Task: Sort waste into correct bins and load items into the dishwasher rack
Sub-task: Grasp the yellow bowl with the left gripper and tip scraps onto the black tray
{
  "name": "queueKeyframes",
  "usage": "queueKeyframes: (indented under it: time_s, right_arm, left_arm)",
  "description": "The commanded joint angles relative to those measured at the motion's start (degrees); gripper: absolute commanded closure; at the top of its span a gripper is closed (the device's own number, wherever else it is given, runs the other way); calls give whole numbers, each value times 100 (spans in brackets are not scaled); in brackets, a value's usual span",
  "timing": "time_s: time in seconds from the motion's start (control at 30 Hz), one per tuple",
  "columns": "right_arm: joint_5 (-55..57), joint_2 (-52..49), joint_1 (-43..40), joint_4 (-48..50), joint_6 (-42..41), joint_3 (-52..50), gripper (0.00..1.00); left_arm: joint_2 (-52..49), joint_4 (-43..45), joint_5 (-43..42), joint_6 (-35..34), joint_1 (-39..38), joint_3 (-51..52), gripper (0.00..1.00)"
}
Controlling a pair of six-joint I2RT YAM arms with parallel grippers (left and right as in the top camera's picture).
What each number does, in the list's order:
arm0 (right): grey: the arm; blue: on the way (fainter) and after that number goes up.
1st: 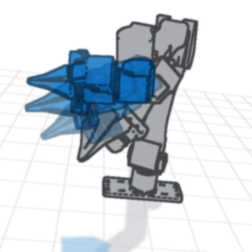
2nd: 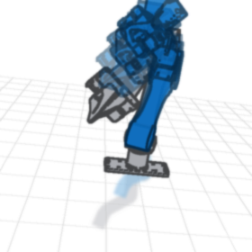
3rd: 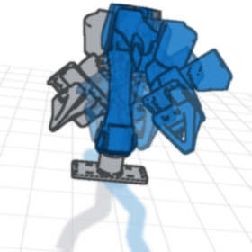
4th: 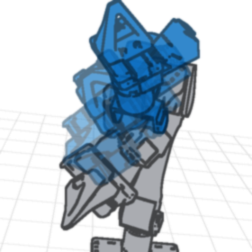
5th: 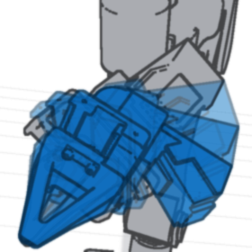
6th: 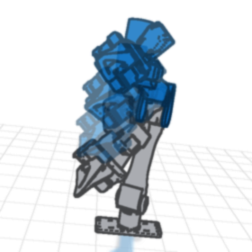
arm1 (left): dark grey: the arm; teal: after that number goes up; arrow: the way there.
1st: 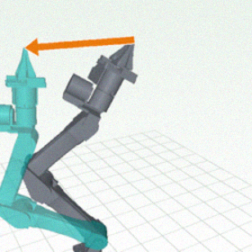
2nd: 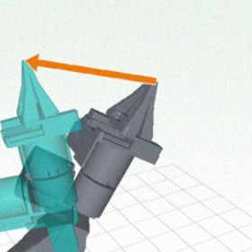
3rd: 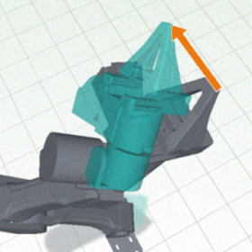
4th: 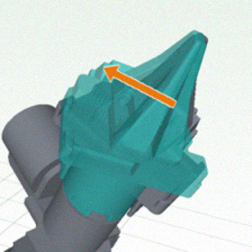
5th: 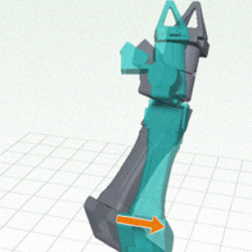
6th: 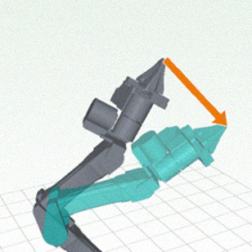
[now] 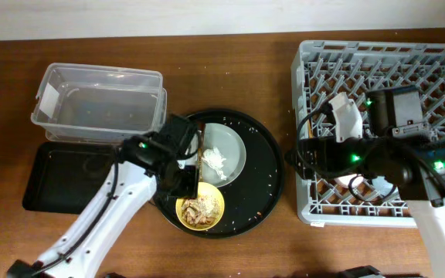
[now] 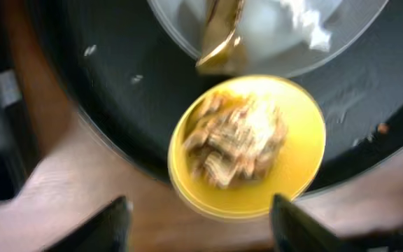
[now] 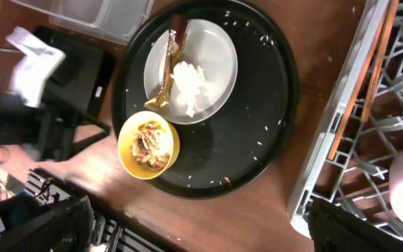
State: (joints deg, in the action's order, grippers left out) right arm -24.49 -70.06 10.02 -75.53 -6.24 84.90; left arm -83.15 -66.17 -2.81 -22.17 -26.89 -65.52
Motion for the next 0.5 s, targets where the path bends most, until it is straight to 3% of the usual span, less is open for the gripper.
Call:
queueKeyframes:
  time_s: [0.0, 0.17, 0.33, 0.47]
  right_arm:
    - [118, -66, 50, -9, 2, -15, 0]
    - [118, -83, 48, -9, 2, -15, 2]
    - [118, -83, 48, -11, 2, -15, 2]
    - [118, -83, 48, -11, 2, -15, 2]
  left_arm:
    - [13, 710, -1095, 35, -479, 595, 46]
    - [-195, 1622, -339, -140, -1797, 1005, 51]
    - [-1154, 1915, -188, -181, -2133, 1008, 67]
    - [-1364, 1945, -184, -181, -2133, 997, 96]
